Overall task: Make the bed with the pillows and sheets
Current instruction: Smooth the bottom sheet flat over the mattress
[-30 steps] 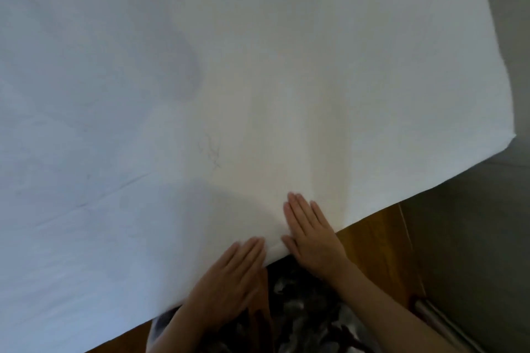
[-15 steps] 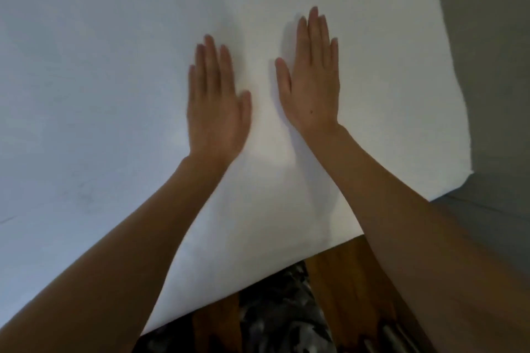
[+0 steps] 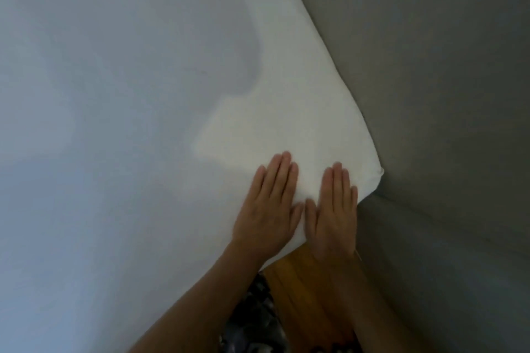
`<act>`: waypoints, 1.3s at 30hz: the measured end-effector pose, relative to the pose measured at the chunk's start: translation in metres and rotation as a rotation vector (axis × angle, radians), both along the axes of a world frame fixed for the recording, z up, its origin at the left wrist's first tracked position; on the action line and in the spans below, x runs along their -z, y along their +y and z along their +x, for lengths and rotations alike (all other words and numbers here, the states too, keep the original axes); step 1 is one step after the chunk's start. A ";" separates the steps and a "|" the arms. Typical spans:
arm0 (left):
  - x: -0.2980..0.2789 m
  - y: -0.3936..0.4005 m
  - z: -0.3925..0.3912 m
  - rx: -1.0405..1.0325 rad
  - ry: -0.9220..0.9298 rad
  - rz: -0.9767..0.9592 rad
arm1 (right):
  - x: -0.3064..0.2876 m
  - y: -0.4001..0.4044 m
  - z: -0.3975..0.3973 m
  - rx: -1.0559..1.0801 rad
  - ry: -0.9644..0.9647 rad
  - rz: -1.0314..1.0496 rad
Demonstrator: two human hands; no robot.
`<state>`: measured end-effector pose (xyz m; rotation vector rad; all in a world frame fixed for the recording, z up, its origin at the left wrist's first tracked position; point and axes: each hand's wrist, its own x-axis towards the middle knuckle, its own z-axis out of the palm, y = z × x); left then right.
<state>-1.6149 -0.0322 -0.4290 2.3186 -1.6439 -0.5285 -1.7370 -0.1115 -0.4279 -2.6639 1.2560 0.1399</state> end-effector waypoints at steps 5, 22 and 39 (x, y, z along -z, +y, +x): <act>-0.008 0.007 0.010 0.246 0.056 -0.067 | -0.010 0.006 -0.018 -0.031 0.023 -0.011; -0.030 0.268 0.370 -0.836 -0.233 -0.110 | -0.036 0.129 0.367 -0.555 -0.332 0.118; 0.023 0.300 0.589 -1.358 -0.294 0.083 | 0.018 0.174 0.671 -0.850 -0.073 0.007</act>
